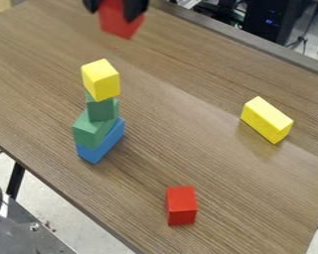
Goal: Put the red block down to the desk
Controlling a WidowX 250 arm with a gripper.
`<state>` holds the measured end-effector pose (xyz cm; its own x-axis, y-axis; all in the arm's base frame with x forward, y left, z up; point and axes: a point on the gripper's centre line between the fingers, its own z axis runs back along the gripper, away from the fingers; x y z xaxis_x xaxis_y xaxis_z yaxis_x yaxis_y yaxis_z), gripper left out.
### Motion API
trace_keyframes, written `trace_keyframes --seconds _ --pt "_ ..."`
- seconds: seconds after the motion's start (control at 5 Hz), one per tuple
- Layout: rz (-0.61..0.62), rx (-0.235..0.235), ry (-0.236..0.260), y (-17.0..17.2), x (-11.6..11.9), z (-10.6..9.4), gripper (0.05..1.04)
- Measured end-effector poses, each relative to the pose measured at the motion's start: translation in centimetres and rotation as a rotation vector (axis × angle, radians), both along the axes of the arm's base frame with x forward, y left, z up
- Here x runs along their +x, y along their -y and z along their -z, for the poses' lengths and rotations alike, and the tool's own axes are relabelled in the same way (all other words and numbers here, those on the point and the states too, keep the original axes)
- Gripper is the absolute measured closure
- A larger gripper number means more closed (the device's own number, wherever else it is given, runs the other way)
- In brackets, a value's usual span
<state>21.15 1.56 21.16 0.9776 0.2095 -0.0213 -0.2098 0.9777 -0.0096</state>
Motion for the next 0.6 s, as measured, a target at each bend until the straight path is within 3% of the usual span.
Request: trace_keyframes --seconds 0.2,0.6 --pt "0.136 -0.039 -0.004 3.0 0.1 1.4 0.555" --pt "0.34 -0.163 -0.17 8.6 -0.3 8.7 0.555"
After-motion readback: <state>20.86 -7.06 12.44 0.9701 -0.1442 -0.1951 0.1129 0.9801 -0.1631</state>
